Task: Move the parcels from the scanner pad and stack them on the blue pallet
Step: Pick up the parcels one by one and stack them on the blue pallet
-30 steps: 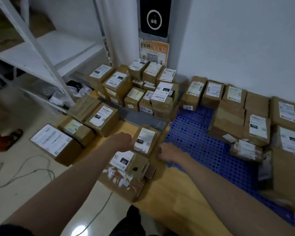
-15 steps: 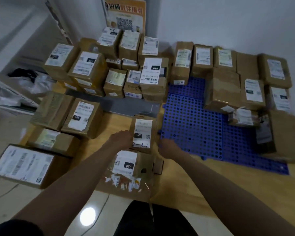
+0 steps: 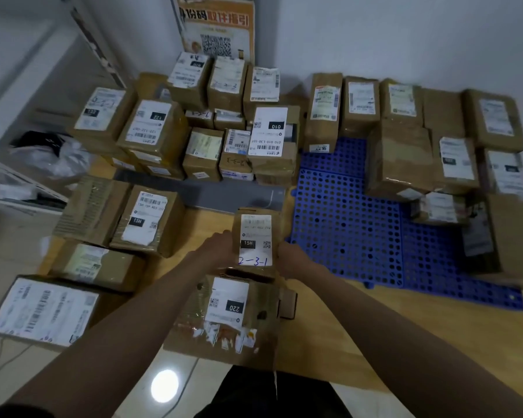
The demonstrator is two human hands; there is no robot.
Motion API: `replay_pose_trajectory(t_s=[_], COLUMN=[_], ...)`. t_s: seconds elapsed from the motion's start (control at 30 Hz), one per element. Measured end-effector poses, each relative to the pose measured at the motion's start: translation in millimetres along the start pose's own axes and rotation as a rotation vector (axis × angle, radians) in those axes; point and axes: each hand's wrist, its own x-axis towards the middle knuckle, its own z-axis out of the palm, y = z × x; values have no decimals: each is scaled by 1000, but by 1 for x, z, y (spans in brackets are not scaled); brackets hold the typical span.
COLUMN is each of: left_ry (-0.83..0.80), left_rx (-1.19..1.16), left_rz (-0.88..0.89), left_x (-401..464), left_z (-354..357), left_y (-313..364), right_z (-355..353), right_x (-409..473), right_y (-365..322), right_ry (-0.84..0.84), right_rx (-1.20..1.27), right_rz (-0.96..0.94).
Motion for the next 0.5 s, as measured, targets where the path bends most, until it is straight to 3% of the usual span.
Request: replay_pose_trajectory(t_s=[0.3, 0.5], left_ry=[85, 110], left_rx=[33, 1], left_rz=[-25, 130], left_x=[-21, -39], left_z=[-32, -36], left_y=[18, 43], right_z=[-28, -39], right_x=[-26, -54], right_y=[-14, 0], right_ry=[79, 176], right_rx=[50, 107], right_rz=[-24, 22])
